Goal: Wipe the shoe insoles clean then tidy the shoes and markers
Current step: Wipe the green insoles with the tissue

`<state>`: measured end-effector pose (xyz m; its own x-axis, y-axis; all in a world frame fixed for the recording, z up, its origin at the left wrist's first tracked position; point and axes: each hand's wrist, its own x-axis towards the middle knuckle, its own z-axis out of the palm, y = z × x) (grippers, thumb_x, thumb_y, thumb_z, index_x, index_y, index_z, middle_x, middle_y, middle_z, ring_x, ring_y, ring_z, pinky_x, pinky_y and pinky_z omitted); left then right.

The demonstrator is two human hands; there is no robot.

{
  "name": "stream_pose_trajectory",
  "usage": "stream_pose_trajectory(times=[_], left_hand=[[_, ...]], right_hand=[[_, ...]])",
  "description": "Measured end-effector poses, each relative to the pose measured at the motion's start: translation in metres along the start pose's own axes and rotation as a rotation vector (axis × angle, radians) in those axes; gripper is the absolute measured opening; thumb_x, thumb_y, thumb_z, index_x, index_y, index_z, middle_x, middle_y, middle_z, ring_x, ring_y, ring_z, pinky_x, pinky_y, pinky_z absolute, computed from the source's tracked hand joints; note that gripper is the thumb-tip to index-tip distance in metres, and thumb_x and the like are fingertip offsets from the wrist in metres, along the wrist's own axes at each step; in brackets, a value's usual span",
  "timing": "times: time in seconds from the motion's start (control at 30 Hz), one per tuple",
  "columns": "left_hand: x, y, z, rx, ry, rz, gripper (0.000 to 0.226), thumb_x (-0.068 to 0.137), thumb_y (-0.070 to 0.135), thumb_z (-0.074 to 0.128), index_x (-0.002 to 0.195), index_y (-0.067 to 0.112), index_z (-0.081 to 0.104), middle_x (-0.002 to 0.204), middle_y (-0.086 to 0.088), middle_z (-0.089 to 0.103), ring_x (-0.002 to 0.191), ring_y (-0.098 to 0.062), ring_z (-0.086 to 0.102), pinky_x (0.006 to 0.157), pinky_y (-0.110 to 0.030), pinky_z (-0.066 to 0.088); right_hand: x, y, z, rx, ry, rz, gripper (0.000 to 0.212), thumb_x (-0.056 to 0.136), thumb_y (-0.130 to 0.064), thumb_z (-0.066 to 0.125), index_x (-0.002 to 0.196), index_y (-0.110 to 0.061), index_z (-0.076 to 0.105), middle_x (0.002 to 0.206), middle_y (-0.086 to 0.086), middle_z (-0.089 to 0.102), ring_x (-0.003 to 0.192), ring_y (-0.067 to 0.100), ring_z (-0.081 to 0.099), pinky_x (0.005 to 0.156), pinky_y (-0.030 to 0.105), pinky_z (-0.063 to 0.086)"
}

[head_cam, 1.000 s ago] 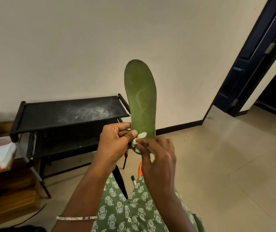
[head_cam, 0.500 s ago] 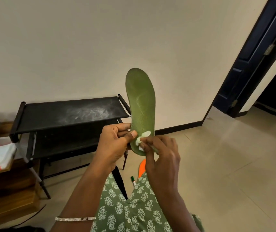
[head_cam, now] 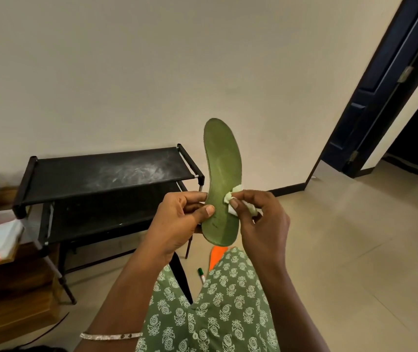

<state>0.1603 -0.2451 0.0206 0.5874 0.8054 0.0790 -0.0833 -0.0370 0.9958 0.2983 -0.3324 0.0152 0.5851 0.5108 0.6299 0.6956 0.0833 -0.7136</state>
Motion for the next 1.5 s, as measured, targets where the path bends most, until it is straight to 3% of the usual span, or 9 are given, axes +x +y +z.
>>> stream_pose_trajectory(times=[0.13,0.27,0.43,0.57,0.73,0.87,1.1,1.3,1.5], left_hand=[[0.0,0.002,0.0,-0.03,-0.024,-0.024,0.03,0.093,0.004,0.065,0.123,0.007,0.067,0.102,-0.009,0.077,0.096,-0.023,0.074,0.076,-0.031,0.06],[0.0,0.002,0.0,-0.026,0.016,-0.01,0.03,0.093,0.003,0.066,0.122,0.01,0.068,0.103,-0.006,0.077,0.1,-0.022,0.073,0.093,-0.04,0.056],[-0.001,0.002,-0.004,0.014,0.009,-0.022,0.029,0.094,0.0,0.063,0.117,0.015,0.071,0.098,-0.004,0.078,0.096,-0.02,0.074,0.093,-0.041,0.056],[-0.003,0.004,-0.004,0.02,-0.066,-0.02,0.03,0.094,-0.004,0.062,0.108,0.02,0.073,0.098,-0.007,0.078,0.096,-0.02,0.074,0.088,-0.034,0.057],[-0.006,0.008,-0.001,0.027,-0.06,0.019,0.031,0.093,-0.005,0.062,0.105,0.021,0.074,0.097,-0.003,0.078,0.095,-0.017,0.074,0.085,-0.028,0.058],[-0.004,0.006,-0.006,0.108,-0.027,0.053,0.035,0.092,-0.006,0.062,0.106,0.023,0.075,0.101,0.003,0.078,0.101,-0.014,0.072,0.094,-0.034,0.054],[-0.004,0.007,-0.003,0.128,-0.032,0.05,0.035,0.092,-0.005,0.062,0.103,0.026,0.076,0.097,0.003,0.078,0.099,-0.014,0.071,0.094,-0.034,0.053],[-0.005,0.008,-0.002,0.112,-0.006,0.052,0.035,0.092,-0.005,0.063,0.101,0.026,0.076,0.096,0.004,0.078,0.098,-0.013,0.071,0.093,-0.034,0.053],[-0.007,0.01,-0.005,0.099,0.019,0.04,0.036,0.091,-0.005,0.064,0.1,0.028,0.076,0.099,0.005,0.077,0.102,-0.014,0.07,0.098,-0.039,0.053]], right_hand=[[-0.015,-0.005,0.003,-0.095,0.101,-0.095,0.013,0.083,-0.008,0.077,0.094,-0.014,0.076,0.096,-0.002,0.065,0.088,0.003,0.059,0.078,0.003,0.039],[-0.032,-0.005,0.012,-0.182,0.077,-0.209,0.013,0.085,-0.006,0.075,0.096,-0.011,0.076,0.099,0.001,0.064,0.092,0.012,0.057,0.078,0.018,0.048],[-0.032,-0.002,0.016,-0.298,0.049,-0.291,0.008,0.085,-0.019,0.075,0.093,-0.019,0.077,0.097,-0.003,0.067,0.095,0.019,0.051,0.079,0.033,0.041],[-0.003,0.003,0.006,-0.359,0.166,-0.228,0.008,0.081,-0.02,0.079,0.088,-0.021,0.077,0.095,-0.002,0.066,0.092,0.023,0.049,0.08,0.032,0.035],[-0.002,0.003,0.004,-0.253,0.079,-0.188,0.009,0.085,-0.014,0.075,0.092,-0.02,0.076,0.091,-0.005,0.066,0.088,0.014,0.045,0.076,0.027,0.041],[-0.035,-0.007,0.013,-0.219,-0.02,-0.248,0.011,0.086,-0.01,0.074,0.095,-0.015,0.076,0.093,-0.004,0.065,0.09,0.015,0.049,0.075,0.016,0.038],[-0.004,0.006,0.0,-0.242,0.076,-0.215,0.008,0.085,-0.008,0.074,0.09,-0.014,0.075,0.091,-0.002,0.067,0.086,0.019,0.053,0.073,0.022,0.039],[-0.014,0.0,0.007,-0.217,0.035,-0.181,0.01,0.087,-0.006,0.071,0.095,-0.012,0.073,0.096,-0.001,0.066,0.09,0.019,0.059,0.074,0.028,0.048],[-0.029,-0.01,0.013,-0.247,0.003,-0.315,0.014,0.086,0.001,0.071,0.095,-0.008,0.074,0.094,0.001,0.066,0.09,0.017,0.054,0.079,0.016,0.039]])
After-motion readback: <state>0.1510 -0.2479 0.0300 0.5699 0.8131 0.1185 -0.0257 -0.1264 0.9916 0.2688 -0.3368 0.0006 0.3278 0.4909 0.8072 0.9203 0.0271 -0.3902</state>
